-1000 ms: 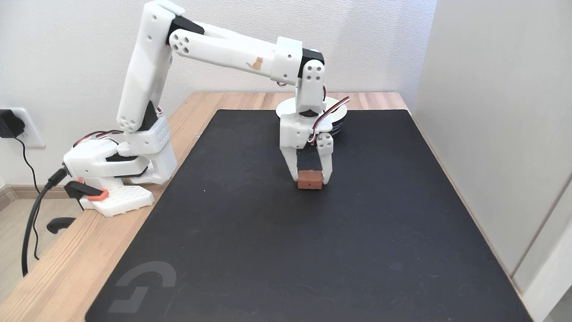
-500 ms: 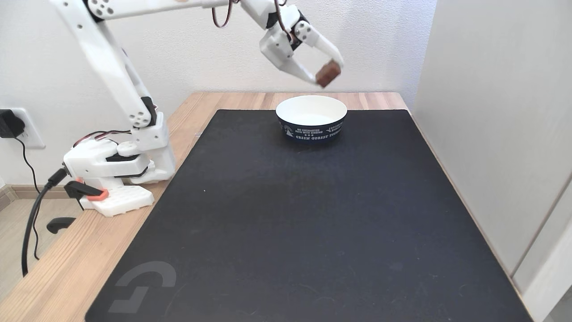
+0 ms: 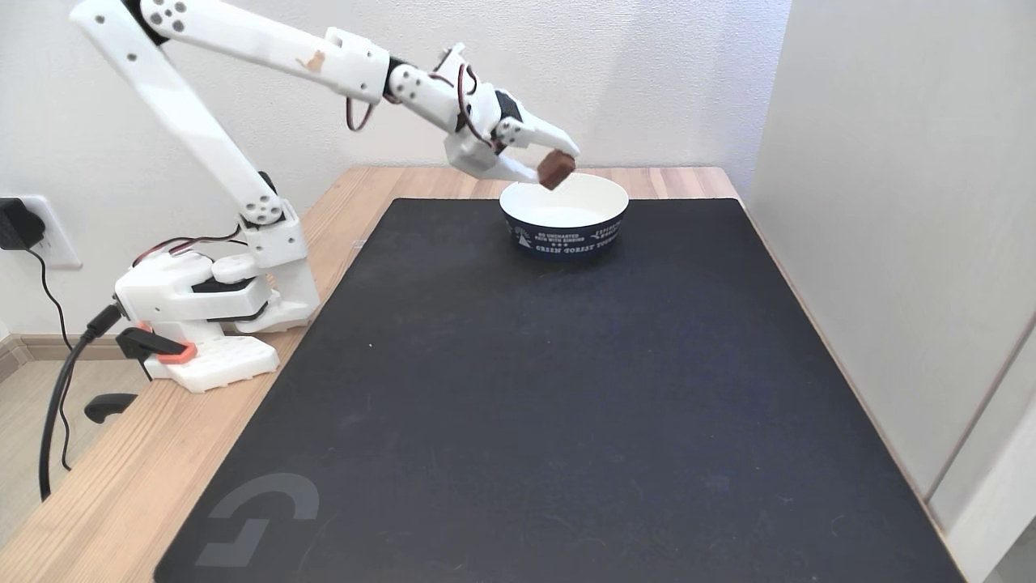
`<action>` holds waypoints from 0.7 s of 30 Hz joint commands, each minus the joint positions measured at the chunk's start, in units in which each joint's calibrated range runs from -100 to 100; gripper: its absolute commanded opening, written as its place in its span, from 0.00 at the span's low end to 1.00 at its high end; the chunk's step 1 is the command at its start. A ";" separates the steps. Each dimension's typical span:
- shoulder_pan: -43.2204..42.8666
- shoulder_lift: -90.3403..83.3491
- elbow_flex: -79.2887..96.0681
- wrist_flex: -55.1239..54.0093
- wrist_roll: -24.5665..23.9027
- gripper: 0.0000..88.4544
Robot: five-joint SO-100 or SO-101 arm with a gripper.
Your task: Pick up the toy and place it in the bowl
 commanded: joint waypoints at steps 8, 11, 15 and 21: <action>-2.34 -2.15 7.34 -8.13 -1.87 0.42; -2.68 -2.15 7.34 -8.13 -1.87 0.42; -2.51 -2.32 6.62 -8.30 -1.87 0.42; 4.18 -16.91 8.60 -5.59 -1.40 0.07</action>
